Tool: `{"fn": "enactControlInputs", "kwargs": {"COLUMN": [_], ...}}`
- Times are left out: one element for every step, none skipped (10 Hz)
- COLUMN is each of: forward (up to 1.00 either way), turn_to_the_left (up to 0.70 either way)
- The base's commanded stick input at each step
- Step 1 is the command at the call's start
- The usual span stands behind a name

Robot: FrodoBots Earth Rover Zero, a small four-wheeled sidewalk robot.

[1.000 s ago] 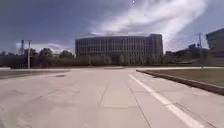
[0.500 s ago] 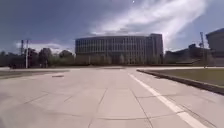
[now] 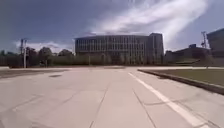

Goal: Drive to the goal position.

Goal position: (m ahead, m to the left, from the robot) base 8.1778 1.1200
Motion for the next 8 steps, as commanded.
{"fn": "enactControlInputs", "kwargs": {"forward": [0.7,0.7,0.7,0.7,0.7,0.7,0.7,0.7], "turn_to_the_left": [0.0,0.0,0.0,-0.27,0.0,0.0,0.0,0.0]}}
